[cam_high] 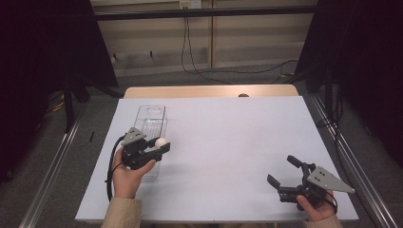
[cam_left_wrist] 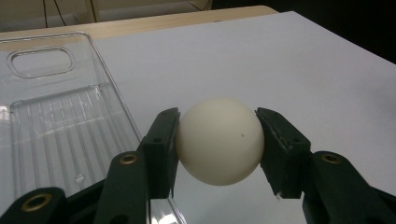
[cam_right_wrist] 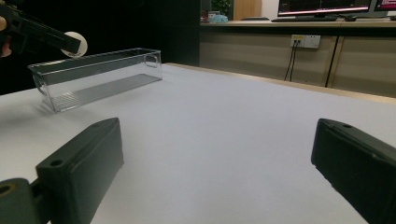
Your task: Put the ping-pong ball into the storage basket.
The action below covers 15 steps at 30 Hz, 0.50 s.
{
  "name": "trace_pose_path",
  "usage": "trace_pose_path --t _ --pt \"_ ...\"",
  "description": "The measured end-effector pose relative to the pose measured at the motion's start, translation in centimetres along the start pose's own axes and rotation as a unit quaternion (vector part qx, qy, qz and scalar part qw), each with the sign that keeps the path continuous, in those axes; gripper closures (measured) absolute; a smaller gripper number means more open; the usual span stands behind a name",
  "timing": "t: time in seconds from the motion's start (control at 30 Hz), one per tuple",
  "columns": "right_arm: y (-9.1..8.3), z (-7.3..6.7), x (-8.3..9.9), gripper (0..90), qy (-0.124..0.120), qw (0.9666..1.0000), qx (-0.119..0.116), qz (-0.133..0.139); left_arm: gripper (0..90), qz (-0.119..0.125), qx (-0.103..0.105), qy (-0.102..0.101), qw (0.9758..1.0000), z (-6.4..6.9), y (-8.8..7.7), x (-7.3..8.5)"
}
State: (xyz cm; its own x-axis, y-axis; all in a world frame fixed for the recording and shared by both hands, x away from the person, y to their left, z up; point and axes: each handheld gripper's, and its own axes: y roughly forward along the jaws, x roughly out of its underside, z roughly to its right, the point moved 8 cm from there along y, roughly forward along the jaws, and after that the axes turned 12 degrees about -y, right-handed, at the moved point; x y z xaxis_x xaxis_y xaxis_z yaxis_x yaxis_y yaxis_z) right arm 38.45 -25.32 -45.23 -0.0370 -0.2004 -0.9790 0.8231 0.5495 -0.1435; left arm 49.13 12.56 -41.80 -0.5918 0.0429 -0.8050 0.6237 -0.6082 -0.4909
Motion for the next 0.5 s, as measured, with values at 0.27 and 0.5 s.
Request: trace_pose_path --t 0.27,0.5 --pt "0.02 -0.03 0.01 1.8 0.001 1.0000 0.000 -0.001 51.4 0.000 -0.006 -0.001 1.0000 -0.43 -0.18 -0.01" --pt "0.01 -0.03 -0.01 1.8 0.000 1.0000 -0.002 0.000 51.4 0.003 -0.011 -0.003 0.9999 -0.64 -0.29 -0.06"
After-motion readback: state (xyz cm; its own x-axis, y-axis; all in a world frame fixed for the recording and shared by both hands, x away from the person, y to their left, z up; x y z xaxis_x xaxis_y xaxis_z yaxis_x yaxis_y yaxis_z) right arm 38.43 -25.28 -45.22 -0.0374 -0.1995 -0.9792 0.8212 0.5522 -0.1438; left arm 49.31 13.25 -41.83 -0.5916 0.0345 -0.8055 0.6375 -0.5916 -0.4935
